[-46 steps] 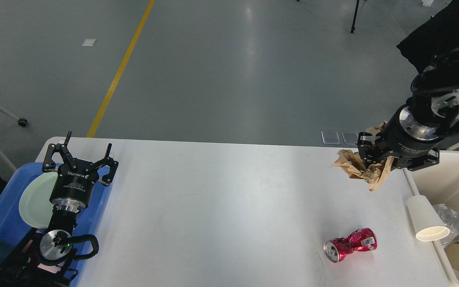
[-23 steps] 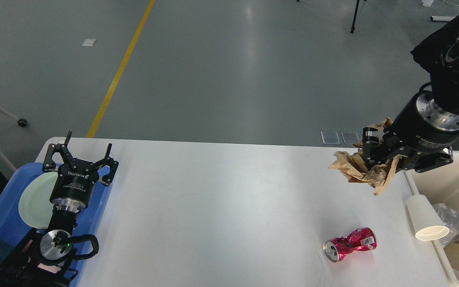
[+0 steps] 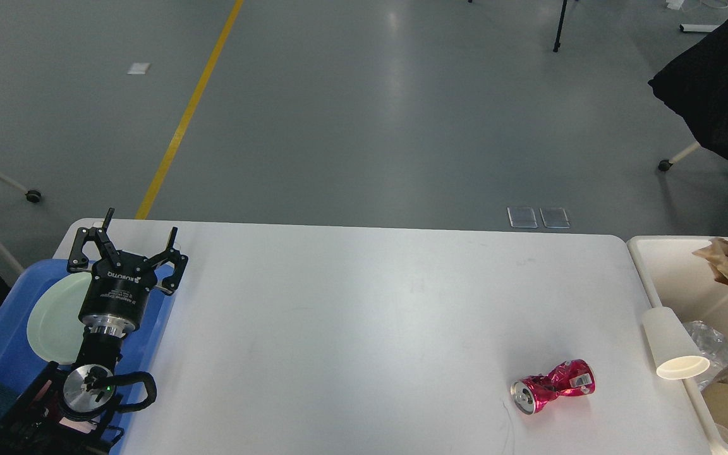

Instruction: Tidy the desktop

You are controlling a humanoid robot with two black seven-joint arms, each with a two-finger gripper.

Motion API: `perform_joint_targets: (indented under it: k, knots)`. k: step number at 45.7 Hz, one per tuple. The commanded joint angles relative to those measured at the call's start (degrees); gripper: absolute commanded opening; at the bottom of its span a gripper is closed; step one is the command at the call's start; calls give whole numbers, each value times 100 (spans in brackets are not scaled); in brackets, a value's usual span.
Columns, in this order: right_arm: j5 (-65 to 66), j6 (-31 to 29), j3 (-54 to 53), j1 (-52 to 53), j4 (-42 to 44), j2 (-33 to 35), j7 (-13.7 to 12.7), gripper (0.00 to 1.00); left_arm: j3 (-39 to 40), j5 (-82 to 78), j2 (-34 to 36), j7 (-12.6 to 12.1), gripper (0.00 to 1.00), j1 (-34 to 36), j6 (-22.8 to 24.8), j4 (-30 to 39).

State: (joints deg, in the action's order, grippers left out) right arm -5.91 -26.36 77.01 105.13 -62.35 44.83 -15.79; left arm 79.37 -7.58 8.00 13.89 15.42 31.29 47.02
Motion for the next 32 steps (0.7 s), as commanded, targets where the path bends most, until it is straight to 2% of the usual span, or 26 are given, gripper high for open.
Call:
perform_joint_targets:
  k: [1,9,18,21,25,32]
  knots:
    - [3,403,-879,-1528,986,96,6,0,0,2,0,0,96,-4,0,0]
    - [-6,500,-2083,-3629,2805,-53,15,0,0,2,0,0,96,-4,0,0]
    - [-15,544,-3156,-5633,4704,-888,15,0,0,2,0,0,96,-4,0,0]
    - [-76,745,-3315,-6195,5363,-1317,41,0,0,2,0,0,96,-4,0,0]
    - [-85,1194,-3386,-6785,5787,-1740,50,0,0,2,0,0,96,-4,0,0]
    - [-94,1713,-3403,-7226,5857,-2066,50,0,0,2,0,0,96,-4,0,0]
